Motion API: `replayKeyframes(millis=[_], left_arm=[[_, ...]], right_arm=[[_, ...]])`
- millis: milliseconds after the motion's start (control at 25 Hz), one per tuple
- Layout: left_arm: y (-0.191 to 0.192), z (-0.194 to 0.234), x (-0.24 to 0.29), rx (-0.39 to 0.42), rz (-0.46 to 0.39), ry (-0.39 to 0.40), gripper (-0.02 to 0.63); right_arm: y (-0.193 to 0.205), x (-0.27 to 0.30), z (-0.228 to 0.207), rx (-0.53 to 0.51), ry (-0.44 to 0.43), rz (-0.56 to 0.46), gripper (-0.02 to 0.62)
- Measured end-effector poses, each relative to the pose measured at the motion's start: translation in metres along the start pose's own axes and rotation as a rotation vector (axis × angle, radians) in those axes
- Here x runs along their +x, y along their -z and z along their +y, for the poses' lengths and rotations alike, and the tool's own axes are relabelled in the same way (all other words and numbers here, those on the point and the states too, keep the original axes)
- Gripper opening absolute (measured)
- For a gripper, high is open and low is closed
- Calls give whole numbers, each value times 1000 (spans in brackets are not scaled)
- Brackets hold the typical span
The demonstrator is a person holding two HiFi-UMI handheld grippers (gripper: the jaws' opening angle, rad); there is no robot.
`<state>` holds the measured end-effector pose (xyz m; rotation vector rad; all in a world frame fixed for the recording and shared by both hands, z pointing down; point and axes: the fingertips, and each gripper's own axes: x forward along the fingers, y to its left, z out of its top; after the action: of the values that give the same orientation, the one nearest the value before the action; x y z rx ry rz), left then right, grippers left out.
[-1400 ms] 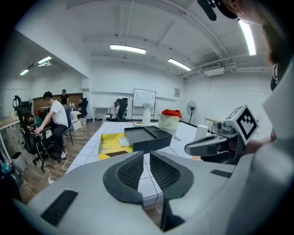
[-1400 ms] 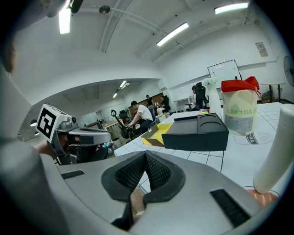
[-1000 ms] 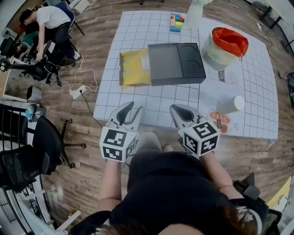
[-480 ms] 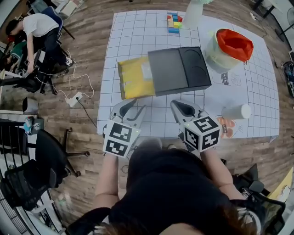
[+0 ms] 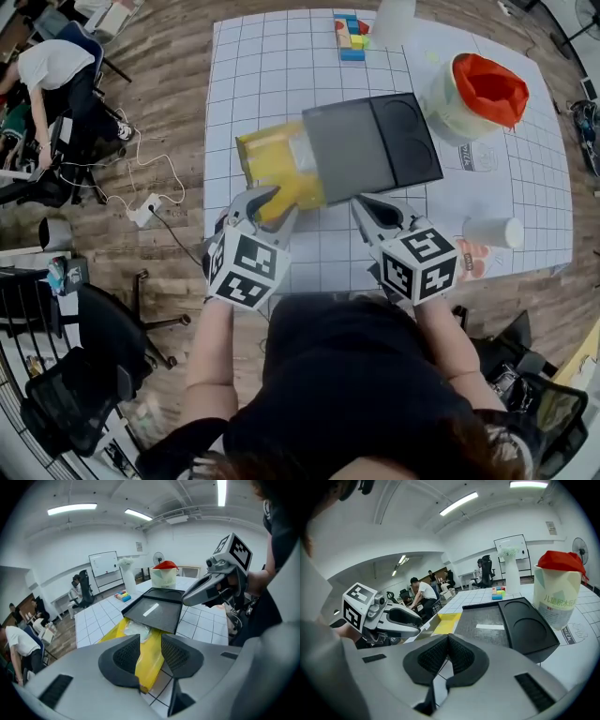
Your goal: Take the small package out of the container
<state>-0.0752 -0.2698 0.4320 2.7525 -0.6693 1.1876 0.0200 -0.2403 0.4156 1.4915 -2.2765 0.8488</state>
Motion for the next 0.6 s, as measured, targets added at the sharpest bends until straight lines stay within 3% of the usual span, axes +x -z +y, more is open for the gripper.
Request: replayKeyframes(millis=[600], left_arm=[[2, 15, 60, 265, 110, 199, 153]], right_arm=[[-8, 35, -23, 108, 95, 36, 14]])
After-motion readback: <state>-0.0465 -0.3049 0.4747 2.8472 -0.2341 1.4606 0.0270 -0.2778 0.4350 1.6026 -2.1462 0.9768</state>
